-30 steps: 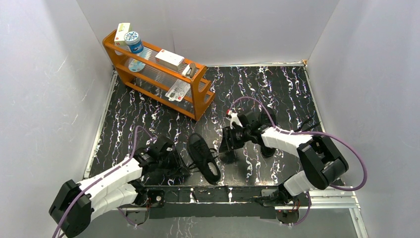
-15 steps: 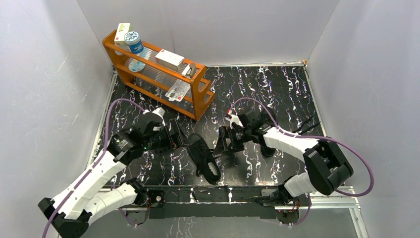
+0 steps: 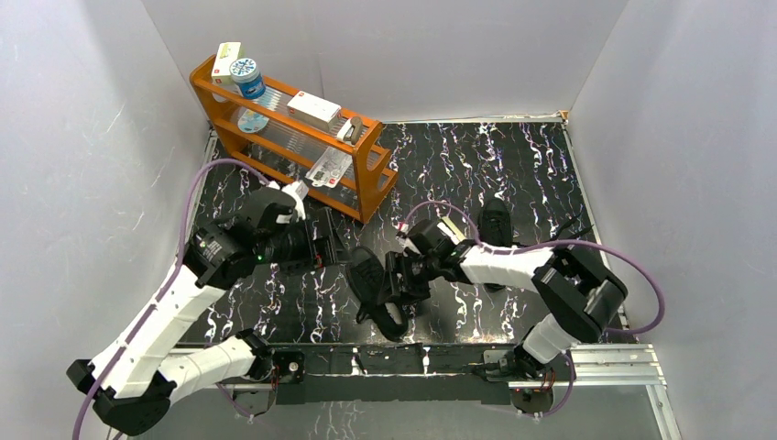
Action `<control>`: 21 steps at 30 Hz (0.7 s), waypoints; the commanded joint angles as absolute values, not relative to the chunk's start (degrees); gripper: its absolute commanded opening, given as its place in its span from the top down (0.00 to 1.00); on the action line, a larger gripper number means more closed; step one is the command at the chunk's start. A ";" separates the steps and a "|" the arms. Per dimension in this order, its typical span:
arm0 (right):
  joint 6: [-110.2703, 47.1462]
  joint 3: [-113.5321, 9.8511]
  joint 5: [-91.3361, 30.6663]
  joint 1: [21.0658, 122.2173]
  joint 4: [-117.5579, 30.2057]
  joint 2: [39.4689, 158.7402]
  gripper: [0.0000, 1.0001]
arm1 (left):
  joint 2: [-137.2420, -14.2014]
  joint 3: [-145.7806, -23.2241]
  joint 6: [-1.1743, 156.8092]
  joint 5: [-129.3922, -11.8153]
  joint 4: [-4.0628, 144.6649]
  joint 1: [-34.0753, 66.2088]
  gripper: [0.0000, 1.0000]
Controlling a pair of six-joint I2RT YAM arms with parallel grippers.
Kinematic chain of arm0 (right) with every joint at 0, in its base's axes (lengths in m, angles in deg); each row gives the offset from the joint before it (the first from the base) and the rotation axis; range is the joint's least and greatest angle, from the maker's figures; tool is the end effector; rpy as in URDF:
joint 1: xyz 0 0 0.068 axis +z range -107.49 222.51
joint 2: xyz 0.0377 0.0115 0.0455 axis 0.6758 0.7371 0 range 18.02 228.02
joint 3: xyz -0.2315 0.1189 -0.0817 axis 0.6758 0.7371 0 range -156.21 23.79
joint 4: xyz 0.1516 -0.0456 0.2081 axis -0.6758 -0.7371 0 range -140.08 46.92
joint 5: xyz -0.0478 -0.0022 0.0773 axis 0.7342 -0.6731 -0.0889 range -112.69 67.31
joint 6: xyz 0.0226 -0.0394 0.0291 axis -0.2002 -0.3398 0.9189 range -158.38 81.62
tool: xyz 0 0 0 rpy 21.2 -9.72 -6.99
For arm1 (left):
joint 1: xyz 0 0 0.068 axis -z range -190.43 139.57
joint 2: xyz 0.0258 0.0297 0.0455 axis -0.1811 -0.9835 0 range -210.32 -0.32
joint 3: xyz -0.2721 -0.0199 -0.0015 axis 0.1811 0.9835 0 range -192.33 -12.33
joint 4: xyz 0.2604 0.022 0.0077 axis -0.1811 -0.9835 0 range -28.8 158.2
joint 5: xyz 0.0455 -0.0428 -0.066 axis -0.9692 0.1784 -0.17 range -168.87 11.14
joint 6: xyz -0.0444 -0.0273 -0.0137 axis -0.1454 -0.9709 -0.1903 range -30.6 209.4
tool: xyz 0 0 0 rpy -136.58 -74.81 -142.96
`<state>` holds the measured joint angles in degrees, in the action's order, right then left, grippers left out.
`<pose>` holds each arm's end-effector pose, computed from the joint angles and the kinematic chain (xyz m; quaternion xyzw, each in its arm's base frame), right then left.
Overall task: Tie the shoes
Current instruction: Move the shoe to the center of the board.
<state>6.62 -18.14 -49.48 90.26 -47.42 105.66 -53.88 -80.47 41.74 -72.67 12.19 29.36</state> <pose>0.1838 0.2263 0.1627 -0.1011 0.9121 0.3908 0.0718 0.1260 -0.1099 0.3733 -0.0403 0.9096 -0.3194 0.2627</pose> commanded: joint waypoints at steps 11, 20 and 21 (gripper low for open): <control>24.27 -45.36 -23.74 105.54 -24.42 133.45 0.46 | -55.82 -97.69 40.25 -68.20 13.51 29.03 0.10; 20.81 -49.35 -18.79 108.11 -30.64 129.81 0.06 | -57.53 -110.24 34.94 -71.06 13.91 29.03 0.08; 18.33 -49.38 -18.91 107.90 -34.16 127.50 0.02 | -57.42 -110.17 34.96 -71.62 13.57 29.03 0.08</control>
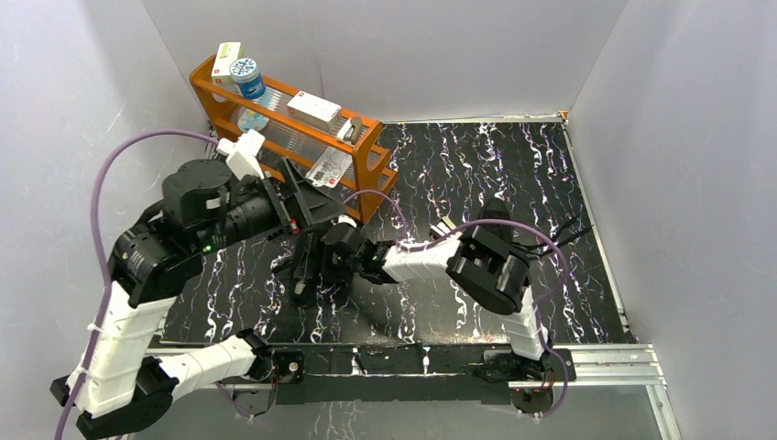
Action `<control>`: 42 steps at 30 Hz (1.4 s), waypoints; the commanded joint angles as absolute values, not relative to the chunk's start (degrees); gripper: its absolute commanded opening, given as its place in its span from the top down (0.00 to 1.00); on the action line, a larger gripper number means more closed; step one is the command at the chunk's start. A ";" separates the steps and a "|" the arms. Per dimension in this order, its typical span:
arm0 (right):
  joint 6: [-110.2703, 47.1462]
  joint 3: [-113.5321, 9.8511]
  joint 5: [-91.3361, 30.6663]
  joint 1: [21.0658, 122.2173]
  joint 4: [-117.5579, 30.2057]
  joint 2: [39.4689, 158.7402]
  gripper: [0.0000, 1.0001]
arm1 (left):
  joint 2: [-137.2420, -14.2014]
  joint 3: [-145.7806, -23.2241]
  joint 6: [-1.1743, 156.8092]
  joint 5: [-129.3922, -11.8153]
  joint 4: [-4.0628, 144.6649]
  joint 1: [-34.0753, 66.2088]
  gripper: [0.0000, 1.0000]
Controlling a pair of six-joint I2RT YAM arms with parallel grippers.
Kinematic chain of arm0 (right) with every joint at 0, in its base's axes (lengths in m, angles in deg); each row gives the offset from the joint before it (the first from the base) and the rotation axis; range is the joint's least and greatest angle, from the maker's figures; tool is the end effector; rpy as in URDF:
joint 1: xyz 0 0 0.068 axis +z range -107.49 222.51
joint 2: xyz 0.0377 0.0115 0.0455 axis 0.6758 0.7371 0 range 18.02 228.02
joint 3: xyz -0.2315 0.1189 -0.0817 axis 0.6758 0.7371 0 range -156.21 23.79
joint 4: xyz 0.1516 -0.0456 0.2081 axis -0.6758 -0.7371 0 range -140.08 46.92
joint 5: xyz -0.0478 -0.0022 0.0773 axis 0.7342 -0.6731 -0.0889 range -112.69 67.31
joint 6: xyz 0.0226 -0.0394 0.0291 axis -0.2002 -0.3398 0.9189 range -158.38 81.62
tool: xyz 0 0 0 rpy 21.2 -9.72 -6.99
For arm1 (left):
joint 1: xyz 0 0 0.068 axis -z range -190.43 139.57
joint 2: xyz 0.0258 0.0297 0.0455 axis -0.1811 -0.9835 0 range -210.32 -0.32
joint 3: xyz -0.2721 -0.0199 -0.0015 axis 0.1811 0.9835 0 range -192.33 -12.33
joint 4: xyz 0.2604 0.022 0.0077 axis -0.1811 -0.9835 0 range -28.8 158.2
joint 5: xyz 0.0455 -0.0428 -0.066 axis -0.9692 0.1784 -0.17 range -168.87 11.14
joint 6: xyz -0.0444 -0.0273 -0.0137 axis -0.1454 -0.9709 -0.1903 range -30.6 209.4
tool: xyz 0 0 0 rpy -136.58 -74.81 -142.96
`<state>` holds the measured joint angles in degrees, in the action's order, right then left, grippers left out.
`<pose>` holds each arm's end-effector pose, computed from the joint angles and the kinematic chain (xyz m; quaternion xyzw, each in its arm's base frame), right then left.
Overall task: Tie the shoes
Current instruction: Move the shoe to the center of the board.
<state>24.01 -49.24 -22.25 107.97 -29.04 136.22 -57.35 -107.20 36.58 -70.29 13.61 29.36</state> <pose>0.1888 0.4127 0.1581 -0.0214 0.8706 0.4400 0.2191 0.1023 -0.0921 0.5012 -0.0465 0.8003 -0.4715 0.3675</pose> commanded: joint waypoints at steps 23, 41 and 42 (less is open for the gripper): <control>-28.59 -44.86 -29.87 45.76 -99.19 99.40 0.41 | -58.91 -104.59 45.69 -76.11 10.15 29.03 0.08; -26.51 -35.20 -25.60 45.41 -93.63 104.39 0.47 | -58.23 -97.21 40.93 -73.19 15.39 29.07 0.10; -26.15 -35.00 -24.55 45.41 -93.14 104.99 0.48 | -58.23 -97.23 40.77 -73.16 15.38 29.04 0.10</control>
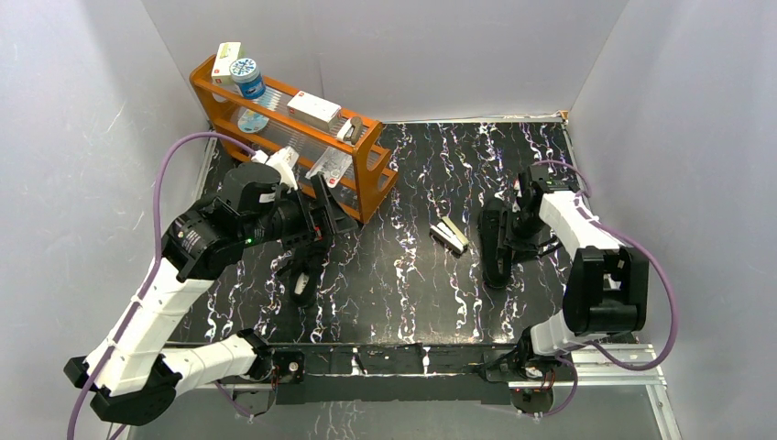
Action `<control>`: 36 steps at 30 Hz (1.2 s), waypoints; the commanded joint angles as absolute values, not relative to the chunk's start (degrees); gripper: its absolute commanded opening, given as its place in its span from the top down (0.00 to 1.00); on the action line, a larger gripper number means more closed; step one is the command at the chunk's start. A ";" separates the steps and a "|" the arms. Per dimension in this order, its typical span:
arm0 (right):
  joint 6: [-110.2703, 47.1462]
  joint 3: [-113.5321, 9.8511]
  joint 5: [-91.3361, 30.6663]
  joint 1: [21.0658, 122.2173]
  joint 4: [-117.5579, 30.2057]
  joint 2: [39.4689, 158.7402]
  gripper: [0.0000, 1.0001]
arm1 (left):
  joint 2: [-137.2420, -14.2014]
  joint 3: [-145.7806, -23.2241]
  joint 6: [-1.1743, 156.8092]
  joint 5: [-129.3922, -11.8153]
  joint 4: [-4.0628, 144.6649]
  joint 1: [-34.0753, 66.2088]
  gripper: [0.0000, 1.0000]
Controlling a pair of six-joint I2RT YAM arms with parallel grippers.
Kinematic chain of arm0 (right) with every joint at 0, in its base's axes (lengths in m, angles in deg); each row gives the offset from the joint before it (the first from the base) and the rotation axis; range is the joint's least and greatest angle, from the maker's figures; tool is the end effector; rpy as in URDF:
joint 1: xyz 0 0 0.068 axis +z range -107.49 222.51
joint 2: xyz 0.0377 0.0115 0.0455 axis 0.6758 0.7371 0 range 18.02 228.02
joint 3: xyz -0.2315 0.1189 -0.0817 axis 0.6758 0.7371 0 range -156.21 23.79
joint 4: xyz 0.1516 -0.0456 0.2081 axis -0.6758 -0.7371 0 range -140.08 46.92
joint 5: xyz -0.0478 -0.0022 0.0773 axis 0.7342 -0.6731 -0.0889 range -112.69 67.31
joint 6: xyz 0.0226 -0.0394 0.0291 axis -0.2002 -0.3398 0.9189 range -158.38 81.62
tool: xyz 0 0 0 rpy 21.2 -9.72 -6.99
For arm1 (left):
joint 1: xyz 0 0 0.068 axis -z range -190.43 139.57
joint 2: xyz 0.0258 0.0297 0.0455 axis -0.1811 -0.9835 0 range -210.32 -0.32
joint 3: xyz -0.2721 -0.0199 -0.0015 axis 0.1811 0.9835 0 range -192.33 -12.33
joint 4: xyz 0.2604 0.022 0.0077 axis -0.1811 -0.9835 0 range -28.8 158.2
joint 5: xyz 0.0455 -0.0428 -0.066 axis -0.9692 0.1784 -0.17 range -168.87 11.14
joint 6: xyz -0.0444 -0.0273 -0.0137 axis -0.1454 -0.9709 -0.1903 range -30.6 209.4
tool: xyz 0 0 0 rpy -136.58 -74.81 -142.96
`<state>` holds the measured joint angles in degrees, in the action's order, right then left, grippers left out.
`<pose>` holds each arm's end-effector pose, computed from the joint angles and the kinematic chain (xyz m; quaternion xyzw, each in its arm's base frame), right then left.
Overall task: Tie the shoes
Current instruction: Move the shoe to the center of the board.
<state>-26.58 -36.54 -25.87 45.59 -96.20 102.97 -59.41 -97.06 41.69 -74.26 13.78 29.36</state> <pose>0.2672 0.0164 0.2219 0.0726 0.9912 0.0412 0.1024 0.1328 -0.1143 0.4474 -0.0390 0.8594 -0.3768 0.3436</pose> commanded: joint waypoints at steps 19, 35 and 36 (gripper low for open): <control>-2.20 -27.38 -28.71 80.24 -84.53 100.46 0.90 | -51.90 -87.84 29.92 -73.05 18.67 29.03 0.07; -0.13 -34.76 -25.39 101.84 -88.22 102.04 0.47 | -51.66 -81.05 35.16 -64.98 26.10 29.03 0.14; 0.95 -36.00 -24.53 101.80 -91.60 100.00 0.38 | -51.38 -80.06 35.72 -64.28 27.19 29.03 0.14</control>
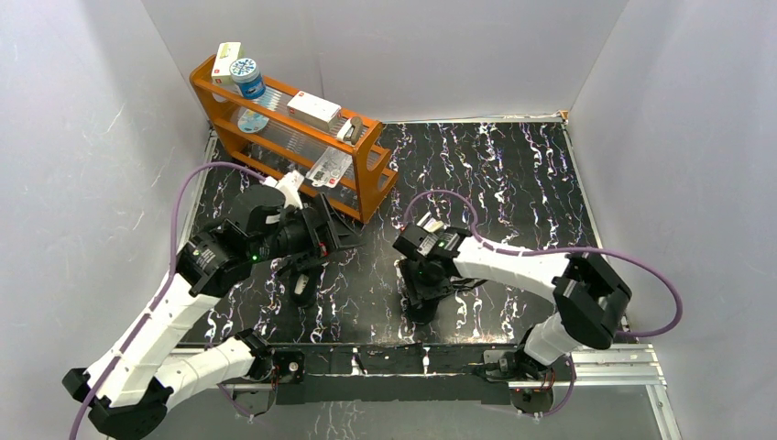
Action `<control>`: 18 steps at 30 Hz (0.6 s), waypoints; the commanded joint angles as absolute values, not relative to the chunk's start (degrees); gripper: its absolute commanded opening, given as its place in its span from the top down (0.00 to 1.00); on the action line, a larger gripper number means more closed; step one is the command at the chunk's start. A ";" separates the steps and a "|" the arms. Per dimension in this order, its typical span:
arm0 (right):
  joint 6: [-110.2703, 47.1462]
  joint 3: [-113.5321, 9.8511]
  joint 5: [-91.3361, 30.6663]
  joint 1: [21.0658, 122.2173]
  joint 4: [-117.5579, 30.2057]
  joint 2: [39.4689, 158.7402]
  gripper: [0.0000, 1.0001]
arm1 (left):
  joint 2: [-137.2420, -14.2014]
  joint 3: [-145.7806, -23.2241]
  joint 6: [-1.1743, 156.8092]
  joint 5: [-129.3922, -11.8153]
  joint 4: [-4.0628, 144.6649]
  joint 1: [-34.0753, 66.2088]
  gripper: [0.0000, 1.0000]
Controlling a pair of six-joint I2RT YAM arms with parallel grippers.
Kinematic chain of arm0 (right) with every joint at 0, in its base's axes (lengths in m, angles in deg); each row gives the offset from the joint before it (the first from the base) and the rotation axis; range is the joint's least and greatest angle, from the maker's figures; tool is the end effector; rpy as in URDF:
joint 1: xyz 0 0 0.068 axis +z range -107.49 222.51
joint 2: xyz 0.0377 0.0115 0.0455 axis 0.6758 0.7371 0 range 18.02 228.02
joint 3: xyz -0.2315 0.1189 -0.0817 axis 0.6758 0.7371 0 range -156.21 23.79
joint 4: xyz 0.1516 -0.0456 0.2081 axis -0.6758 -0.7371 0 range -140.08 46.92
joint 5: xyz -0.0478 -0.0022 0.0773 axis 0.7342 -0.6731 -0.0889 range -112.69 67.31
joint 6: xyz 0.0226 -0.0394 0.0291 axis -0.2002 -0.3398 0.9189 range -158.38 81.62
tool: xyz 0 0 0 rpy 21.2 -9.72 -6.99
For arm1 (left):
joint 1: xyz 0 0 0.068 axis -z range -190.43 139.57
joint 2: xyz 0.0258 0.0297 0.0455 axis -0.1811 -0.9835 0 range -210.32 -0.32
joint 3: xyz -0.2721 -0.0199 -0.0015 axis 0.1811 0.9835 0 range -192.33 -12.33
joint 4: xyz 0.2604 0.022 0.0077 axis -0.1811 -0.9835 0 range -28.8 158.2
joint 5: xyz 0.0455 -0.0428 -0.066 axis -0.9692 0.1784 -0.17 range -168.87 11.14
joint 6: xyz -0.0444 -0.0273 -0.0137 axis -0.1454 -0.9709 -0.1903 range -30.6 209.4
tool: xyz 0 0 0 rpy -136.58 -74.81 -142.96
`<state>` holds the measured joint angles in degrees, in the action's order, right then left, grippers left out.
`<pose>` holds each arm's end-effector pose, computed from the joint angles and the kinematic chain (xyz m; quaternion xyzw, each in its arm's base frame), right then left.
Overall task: Tie the shoes
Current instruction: Move the shoe to the center of the board.
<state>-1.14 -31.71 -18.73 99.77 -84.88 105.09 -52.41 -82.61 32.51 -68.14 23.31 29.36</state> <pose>0.1524 0.2325 0.1951 -0.1670 0.9747 0.0830 0.1233 0.1257 -0.1133 0.4063 -0.0775 0.8455 -0.4431 0.2878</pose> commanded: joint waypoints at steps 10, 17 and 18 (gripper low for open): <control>-8.98 -35.08 -26.65 71.90 -106.11 82.29 0.03 | -52.08 -73.83 37.19 -59.05 33.90 29.01 0.12; -16.94 -29.52 -32.80 43.90 -93.17 88.41 0.07 | -58.70 -74.17 43.30 -54.82 37.08 29.19 0.20; -17.88 -29.52 -32.98 41.12 -92.34 90.20 0.10 | -59.40 -74.20 43.72 -54.51 37.41 29.20 0.20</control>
<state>-11.39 -30.34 -29.17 50.55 -98.91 86.56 -57.33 -73.92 39.44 -58.51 34.46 29.38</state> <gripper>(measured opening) 0.939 0.811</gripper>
